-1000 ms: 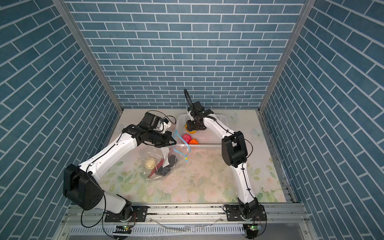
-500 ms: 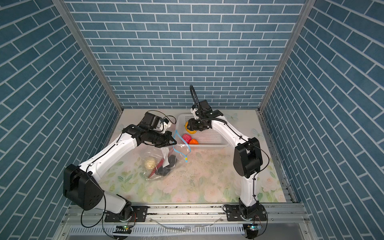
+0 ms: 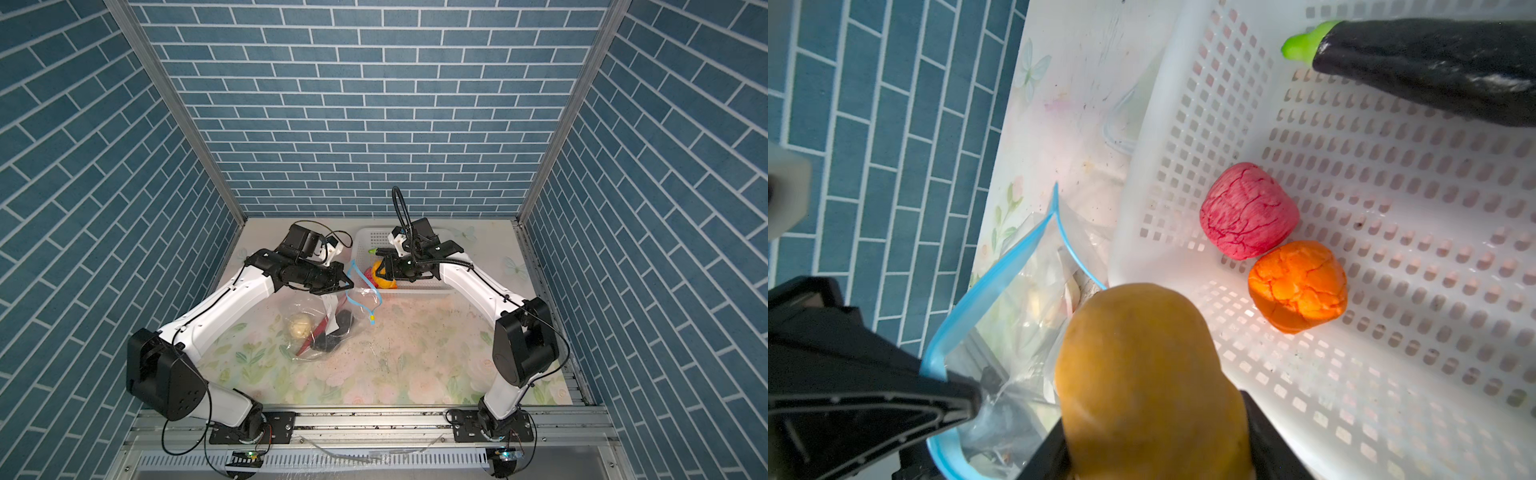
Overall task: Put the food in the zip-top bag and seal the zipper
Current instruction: 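Lift the yellow squash and carry it over the bag mouth, then lower the yellow squash into the bag mouth with the right gripper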
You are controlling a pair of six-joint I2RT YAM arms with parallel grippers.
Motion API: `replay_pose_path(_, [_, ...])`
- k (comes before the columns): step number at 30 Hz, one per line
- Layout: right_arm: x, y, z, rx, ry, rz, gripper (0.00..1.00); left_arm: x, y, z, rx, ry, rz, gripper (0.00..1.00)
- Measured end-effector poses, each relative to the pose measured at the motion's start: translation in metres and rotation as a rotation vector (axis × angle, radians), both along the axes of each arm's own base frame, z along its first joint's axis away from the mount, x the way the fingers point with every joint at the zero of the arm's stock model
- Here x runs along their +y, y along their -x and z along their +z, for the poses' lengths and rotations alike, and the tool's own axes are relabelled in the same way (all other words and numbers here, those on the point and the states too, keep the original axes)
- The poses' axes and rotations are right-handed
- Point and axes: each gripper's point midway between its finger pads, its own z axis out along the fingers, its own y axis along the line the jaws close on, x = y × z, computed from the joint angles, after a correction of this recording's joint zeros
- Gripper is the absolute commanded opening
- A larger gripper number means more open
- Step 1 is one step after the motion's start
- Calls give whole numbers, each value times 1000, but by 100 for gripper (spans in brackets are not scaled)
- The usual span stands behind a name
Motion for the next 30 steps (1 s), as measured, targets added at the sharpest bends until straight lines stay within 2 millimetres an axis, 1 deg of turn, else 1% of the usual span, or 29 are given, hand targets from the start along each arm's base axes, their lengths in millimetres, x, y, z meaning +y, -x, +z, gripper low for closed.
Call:
replay_pose_path(4, [8, 7, 2, 4, -31, 24, 53, 0, 0, 0, 1, 2, 3, 0])
replay_pose_path(9, [23, 21, 2, 10, -47, 72, 53, 0, -1, 1, 1, 5, 7, 0])
replay_pose_path(15, [36, 34, 2, 15, -62, 113, 53, 0, 0, 5, -9, 11, 8, 0])
replay_pose_path(20, [43, 36, -1, 17, -69, 131, 54, 0, 0, 7, -11, 14, 10, 0])
replay_pose_path(30, [47, 32, -23, 50, -47, 131, 54, 1, 1, 10, -19, 18, 10, 0])
